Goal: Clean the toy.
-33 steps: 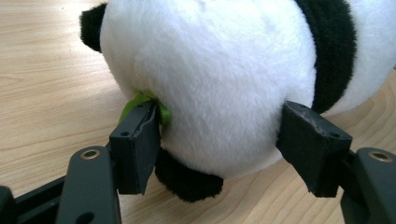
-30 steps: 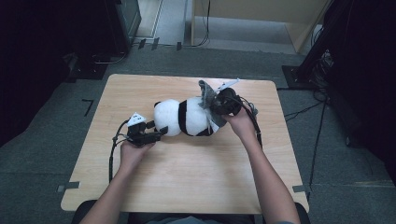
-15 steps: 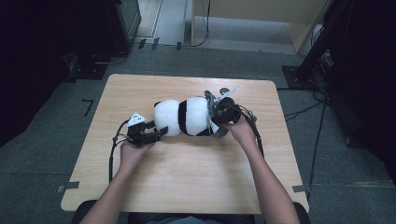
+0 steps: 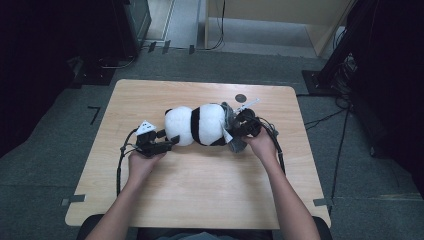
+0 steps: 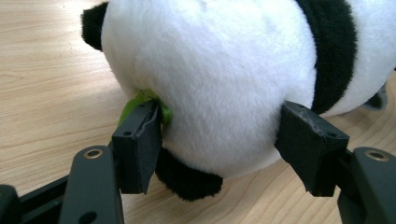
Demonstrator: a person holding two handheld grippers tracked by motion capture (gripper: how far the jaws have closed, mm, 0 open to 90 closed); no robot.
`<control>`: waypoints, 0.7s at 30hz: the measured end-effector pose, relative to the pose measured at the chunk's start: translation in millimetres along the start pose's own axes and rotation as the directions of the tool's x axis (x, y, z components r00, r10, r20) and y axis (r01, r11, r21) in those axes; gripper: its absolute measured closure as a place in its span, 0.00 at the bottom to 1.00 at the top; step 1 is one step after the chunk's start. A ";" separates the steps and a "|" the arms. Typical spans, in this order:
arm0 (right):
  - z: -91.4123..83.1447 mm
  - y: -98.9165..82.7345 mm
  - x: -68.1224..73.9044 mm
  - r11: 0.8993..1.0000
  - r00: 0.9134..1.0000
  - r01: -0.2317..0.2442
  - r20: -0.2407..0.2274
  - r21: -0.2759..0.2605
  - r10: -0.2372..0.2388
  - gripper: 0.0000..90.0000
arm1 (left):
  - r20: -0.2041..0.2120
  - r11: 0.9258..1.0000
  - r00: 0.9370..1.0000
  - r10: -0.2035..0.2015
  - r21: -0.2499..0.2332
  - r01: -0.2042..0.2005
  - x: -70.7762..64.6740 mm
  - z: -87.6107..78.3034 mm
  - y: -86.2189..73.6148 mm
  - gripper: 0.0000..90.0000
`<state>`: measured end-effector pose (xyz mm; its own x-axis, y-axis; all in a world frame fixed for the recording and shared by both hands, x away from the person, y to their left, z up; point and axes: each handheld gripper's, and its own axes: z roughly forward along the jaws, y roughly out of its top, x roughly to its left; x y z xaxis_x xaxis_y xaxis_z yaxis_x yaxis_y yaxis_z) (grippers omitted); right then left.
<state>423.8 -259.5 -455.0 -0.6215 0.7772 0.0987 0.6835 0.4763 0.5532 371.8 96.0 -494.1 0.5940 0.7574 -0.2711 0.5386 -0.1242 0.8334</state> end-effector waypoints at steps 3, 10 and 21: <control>-11.1 0.0 0.0 1.000 1.000 0.003 0.009 -0.028 -0.002 0.81 | -0.001 1.000 1.000 0.000 0.000 0.000 -0.2 0.0 0.1 0.36; -47.3 4.0 7.1 0.988 0.999 0.030 0.027 -0.149 -0.026 0.81 | -0.009 1.000 1.000 0.008 -0.007 -0.008 -2.2 -1.2 1.3 0.39; -71.0 47.7 70.9 0.957 0.973 0.229 0.018 -0.180 -0.230 0.80 | -0.008 1.000 1.000 0.008 -0.009 -0.008 -2.0 -1.2 1.3 0.40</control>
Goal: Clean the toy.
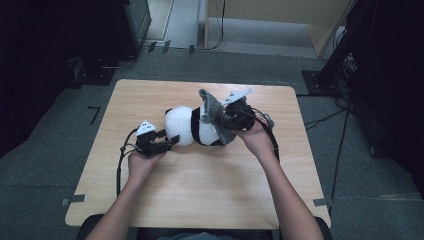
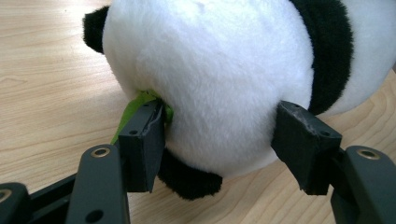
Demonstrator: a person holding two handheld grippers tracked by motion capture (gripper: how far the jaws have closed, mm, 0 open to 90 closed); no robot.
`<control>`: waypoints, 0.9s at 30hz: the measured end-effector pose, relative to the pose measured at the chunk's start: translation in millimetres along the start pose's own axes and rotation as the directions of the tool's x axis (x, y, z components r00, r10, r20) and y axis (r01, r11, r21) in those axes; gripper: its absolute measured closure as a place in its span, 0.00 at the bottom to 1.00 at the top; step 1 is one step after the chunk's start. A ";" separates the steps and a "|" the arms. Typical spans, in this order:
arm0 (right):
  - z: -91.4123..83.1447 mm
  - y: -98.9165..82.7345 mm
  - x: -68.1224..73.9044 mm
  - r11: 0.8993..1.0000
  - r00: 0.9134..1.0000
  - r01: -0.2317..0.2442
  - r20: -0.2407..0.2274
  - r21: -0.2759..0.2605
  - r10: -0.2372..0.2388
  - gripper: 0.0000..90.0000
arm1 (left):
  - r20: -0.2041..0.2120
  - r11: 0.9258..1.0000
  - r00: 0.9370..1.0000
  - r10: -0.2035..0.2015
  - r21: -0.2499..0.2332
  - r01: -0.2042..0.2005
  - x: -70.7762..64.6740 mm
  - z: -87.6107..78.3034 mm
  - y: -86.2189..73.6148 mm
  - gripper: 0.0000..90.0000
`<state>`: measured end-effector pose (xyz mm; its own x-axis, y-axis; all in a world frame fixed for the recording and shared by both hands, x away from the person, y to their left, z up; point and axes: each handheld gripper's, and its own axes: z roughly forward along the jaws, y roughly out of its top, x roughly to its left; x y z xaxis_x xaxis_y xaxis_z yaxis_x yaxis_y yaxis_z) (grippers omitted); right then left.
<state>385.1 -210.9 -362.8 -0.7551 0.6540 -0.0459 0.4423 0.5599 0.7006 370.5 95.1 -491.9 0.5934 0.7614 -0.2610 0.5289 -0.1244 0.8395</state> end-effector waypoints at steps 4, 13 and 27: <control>16.1 17.4 14.9 0.997 0.998 0.069 -0.016 0.035 -0.069 0.78 | 0.000 1.000 1.000 0.001 0.001 -0.001 0.2 0.0 0.0 0.40; 43.3 23.3 25.0 0.989 0.990 0.138 -0.001 0.050 -0.138 0.67 | 0.003 1.000 1.000 0.001 -0.003 -0.001 0.3 0.2 0.1 0.40; 57.9 37.4 57.0 0.981 0.979 0.193 -0.056 -0.017 -0.194 0.83 | -0.001 1.000 1.000 0.007 0.000 -0.007 -0.1 -0.1 0.2 0.40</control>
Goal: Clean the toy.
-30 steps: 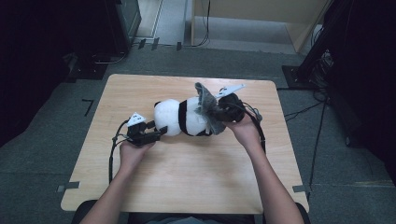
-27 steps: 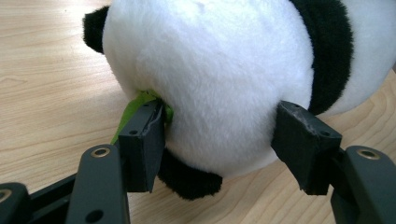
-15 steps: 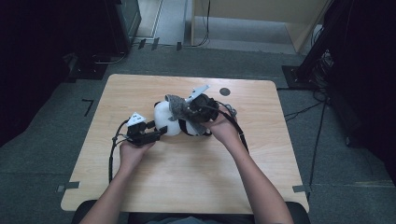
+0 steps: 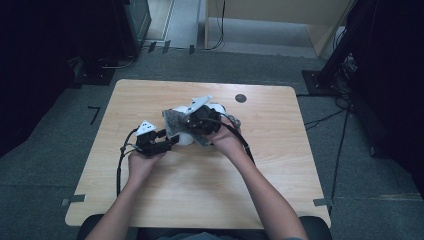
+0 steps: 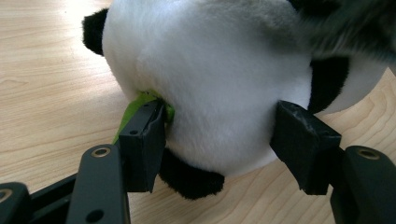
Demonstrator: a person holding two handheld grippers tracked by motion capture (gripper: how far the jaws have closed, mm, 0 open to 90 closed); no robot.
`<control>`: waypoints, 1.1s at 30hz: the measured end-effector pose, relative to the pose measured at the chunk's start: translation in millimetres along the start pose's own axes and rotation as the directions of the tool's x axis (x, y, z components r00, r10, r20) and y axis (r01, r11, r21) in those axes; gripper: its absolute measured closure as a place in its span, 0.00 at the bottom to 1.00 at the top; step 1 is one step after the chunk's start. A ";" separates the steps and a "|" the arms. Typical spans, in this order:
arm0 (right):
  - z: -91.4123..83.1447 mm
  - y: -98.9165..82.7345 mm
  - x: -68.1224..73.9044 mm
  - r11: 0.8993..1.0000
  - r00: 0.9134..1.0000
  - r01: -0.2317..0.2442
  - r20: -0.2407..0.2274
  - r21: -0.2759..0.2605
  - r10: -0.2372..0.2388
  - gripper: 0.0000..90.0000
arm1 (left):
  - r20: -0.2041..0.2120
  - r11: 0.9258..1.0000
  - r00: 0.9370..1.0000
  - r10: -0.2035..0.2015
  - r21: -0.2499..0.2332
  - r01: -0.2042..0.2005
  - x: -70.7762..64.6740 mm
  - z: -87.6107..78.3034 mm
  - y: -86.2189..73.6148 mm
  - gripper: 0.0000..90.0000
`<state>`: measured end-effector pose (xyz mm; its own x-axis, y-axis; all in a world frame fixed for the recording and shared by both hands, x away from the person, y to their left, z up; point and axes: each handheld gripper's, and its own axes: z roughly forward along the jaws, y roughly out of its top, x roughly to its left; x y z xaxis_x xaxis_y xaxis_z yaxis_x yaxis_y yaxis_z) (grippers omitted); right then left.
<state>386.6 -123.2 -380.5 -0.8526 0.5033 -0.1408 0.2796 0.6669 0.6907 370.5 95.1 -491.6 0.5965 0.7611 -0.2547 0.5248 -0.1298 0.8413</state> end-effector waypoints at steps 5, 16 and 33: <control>20.0 6.3 9.1 0.998 1.000 0.015 -0.029 0.067 -0.013 0.82 | 0.000 1.000 1.000 0.002 0.001 -0.002 0.4 0.0 0.0 0.40; 3.9 -6.3 -3.1 0.995 1.000 -0.024 -0.005 0.101 0.025 0.82 | -0.001 1.000 1.000 0.003 -0.003 -0.003 0.7 0.6 0.0 0.38; -62.3 -63.1 -40.1 0.989 0.987 -0.135 0.092 0.068 0.128 0.81 | 0.004 1.000 1.000 -0.007 -0.006 0.007 1.5 1.3 0.0 0.37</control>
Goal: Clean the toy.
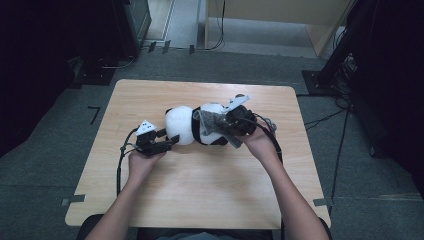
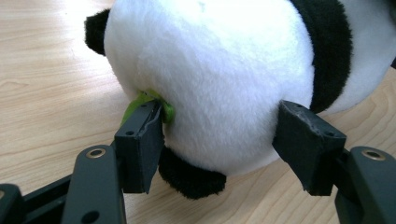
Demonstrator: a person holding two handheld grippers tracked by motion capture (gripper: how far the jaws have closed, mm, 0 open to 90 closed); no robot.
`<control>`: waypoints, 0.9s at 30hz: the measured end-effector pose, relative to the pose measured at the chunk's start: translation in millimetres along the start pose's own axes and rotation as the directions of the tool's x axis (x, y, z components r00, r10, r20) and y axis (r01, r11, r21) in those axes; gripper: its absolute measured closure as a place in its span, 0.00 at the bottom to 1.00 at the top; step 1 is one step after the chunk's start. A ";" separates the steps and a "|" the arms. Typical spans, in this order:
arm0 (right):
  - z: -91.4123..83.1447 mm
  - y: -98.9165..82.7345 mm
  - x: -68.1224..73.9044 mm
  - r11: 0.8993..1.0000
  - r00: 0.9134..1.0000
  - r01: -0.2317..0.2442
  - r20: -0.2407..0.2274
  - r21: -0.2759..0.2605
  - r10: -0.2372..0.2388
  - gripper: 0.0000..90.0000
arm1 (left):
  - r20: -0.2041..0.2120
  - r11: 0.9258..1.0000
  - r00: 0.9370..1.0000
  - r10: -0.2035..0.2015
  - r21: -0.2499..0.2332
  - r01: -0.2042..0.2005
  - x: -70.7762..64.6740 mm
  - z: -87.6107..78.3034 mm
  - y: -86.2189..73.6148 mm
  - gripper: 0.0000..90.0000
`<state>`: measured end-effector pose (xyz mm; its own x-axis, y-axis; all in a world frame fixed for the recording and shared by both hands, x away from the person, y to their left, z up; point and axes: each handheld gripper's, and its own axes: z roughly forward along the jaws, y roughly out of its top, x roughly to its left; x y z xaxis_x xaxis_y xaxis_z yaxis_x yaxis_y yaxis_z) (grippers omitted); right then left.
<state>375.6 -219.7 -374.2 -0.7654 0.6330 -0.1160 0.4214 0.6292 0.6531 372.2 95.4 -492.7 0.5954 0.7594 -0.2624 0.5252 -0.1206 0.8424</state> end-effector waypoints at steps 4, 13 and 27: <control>-3.7 -5.0 -5.2 1.000 1.000 -0.029 -0.005 0.004 0.029 0.82 | 0.003 1.000 1.000 -0.005 0.002 0.005 0.4 0.2 0.0 0.37; 1.2 22.8 17.6 0.999 0.997 0.037 -0.066 -0.025 -0.039 0.83 | 0.000 1.000 1.000 0.007 0.008 -0.007 -0.1 -0.4 0.2 0.37; 53.3 66.7 47.9 0.992 0.981 0.120 -0.156 0.032 -0.114 0.83 | -0.001 1.000 1.000 0.013 0.005 -0.013 -0.1 -0.3 0.6 0.37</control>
<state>393.0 -123.4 -376.1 -0.8750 0.4788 -0.0712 0.3416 0.7150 0.6100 372.3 95.4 -492.0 0.6014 0.7584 -0.2514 0.5208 -0.1335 0.8432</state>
